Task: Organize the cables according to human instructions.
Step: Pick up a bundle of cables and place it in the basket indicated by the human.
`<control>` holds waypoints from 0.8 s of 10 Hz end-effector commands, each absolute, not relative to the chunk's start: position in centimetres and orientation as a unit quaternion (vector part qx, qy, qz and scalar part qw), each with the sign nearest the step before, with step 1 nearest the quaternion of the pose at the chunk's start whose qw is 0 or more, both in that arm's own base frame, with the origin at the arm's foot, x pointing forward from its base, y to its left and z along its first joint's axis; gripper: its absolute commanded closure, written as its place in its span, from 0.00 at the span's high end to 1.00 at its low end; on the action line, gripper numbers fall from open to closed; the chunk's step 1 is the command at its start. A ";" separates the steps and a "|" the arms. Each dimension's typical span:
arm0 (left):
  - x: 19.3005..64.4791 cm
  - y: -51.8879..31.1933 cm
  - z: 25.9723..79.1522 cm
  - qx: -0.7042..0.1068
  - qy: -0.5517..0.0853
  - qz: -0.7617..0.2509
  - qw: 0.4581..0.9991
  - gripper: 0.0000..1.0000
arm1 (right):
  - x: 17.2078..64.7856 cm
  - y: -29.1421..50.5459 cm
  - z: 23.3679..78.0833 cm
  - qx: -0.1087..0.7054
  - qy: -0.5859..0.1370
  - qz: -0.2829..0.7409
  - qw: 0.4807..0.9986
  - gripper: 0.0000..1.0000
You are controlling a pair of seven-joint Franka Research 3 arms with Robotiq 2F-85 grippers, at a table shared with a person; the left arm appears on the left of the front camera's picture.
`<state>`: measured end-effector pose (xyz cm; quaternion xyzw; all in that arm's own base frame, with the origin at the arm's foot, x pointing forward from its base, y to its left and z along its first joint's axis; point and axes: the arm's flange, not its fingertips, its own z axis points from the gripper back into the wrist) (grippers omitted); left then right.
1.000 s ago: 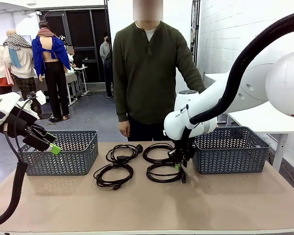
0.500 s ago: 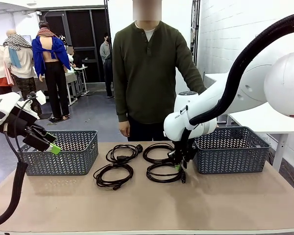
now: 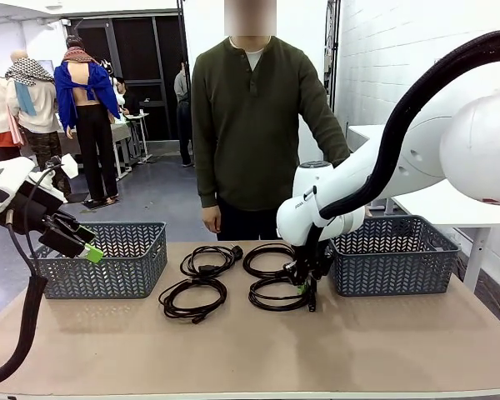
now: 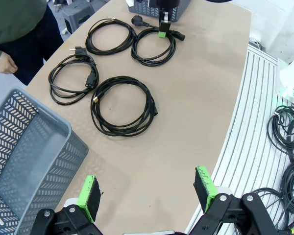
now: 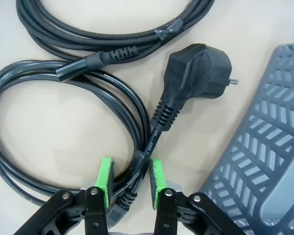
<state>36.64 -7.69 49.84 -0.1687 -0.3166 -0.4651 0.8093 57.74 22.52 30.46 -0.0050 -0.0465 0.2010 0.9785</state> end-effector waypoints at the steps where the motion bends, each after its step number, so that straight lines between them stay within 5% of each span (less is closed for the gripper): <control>1: 36.9 -7.4 49.7 -0.176 -0.321 -0.472 0.802 1.00 | 58.5 23.3 30.4 -0.026 -0.047 0.194 0.980 0.41; 2: 36.9 -7.4 49.7 -0.176 -0.321 -0.472 0.802 1.00 | 58.4 23.4 30.4 -0.032 -0.049 0.200 0.978 0.41; 4: 36.9 -7.4 49.7 -0.176 -0.321 -0.472 0.802 1.00 | 58.5 23.5 30.4 -0.035 -0.046 0.200 0.978 0.02; 8: 36.9 -7.4 49.7 -0.176 -0.321 -0.472 0.802 1.00 | 58.2 23.9 30.9 -0.034 -0.056 0.212 0.975 0.00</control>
